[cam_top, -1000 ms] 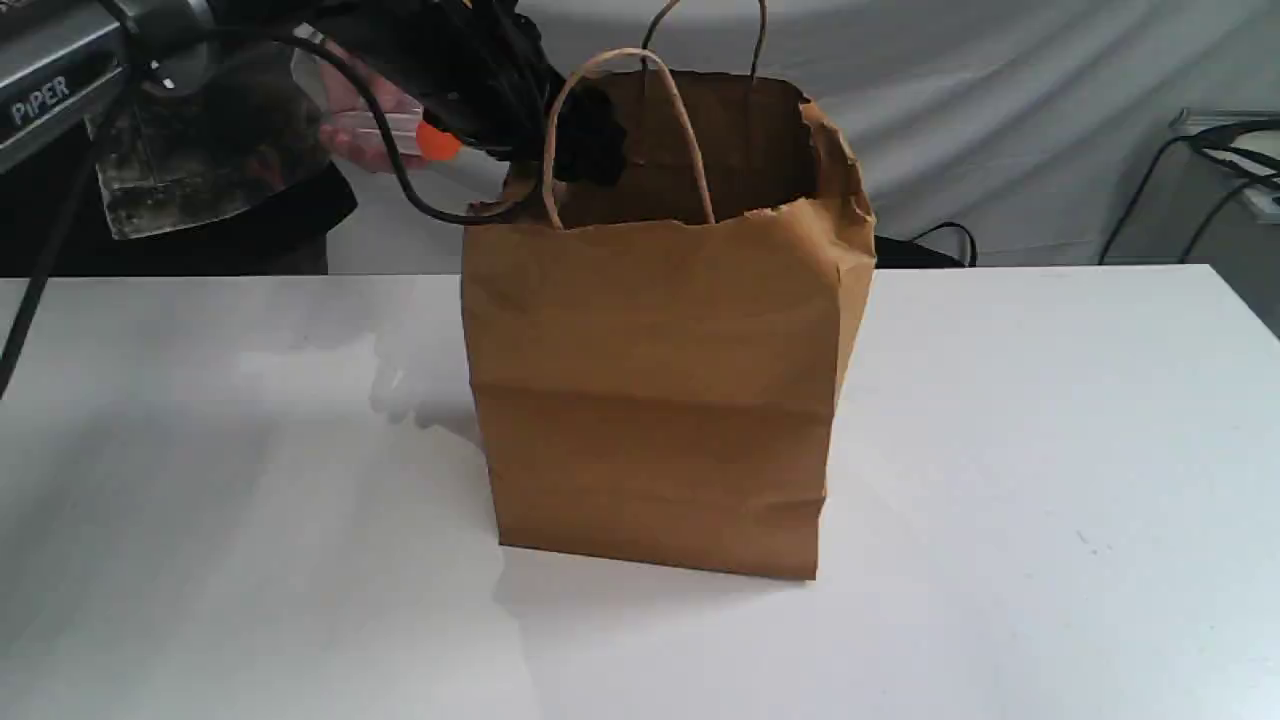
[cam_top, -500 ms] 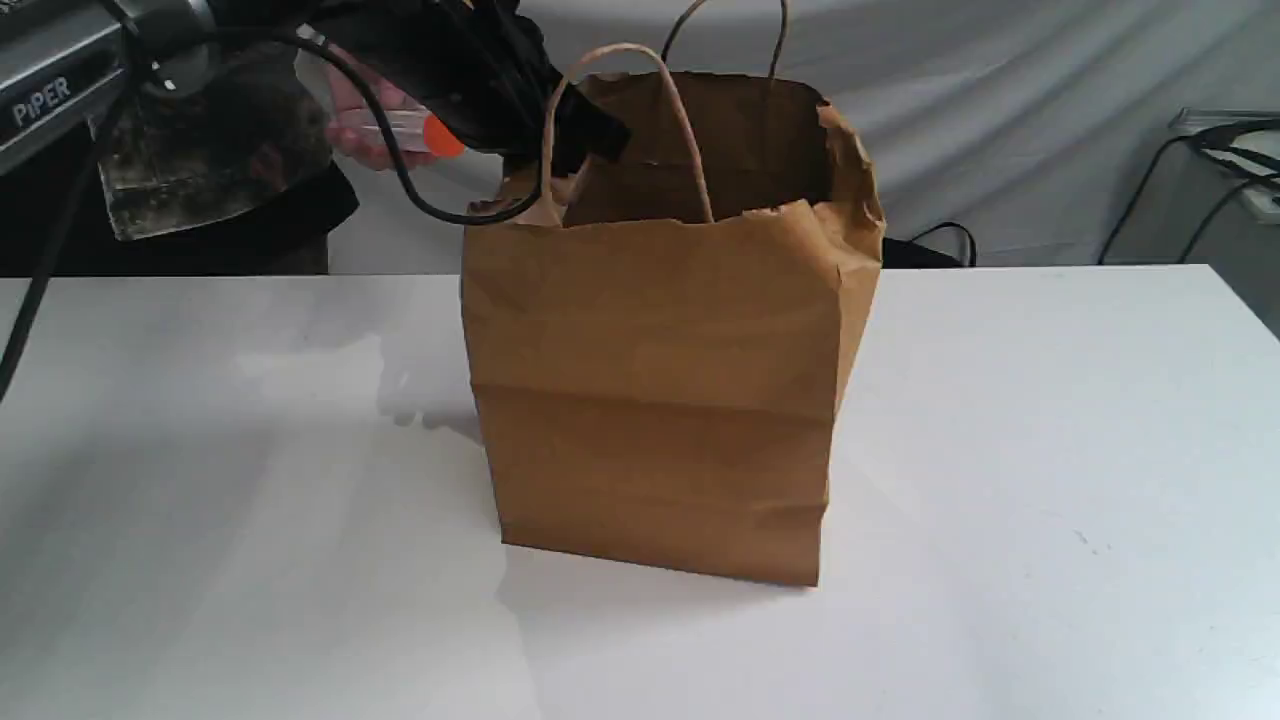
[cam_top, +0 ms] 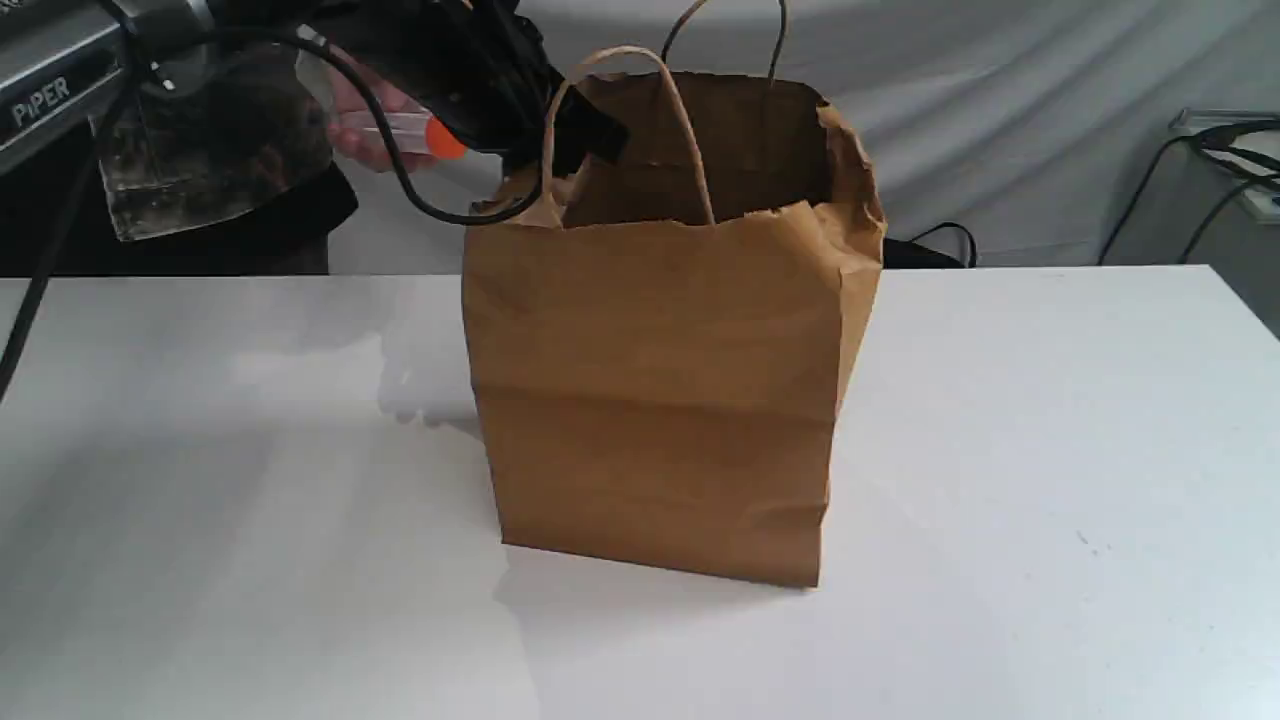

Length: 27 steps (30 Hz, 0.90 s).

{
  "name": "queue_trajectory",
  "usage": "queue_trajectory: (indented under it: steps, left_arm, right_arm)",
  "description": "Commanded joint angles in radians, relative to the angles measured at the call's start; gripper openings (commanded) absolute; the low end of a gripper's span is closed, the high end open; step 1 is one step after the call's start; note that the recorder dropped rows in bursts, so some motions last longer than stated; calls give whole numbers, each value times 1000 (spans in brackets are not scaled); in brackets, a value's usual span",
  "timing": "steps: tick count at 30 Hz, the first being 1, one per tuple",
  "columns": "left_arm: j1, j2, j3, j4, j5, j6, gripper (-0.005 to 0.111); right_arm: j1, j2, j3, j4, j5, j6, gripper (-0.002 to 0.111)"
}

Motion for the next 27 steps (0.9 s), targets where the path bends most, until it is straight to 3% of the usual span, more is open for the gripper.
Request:
queue_trajectory:
  steps: [1,6,16,21,27]
  left_arm:
    - [-4,-5,-3,-5,2,10,0]
    - [-4,-5,-3,-11,2,7,0]
    - [-4,-5,-3,-11,2,7,0]
    - [-4,-5,-3,-11,2,9,0]
    - [-4,-5,-3,-11,2,9,0]
  right_arm:
    - [-7,38,-14,-2,41,-57,0]
    - [-7,156,-90,52,172,-61,0]
    - [-7,510,-294,-25,194,45,0]
    - [-7,711,-409,-204,6,116,0]
    - [-7,975,-522,-371,-165,14,0]
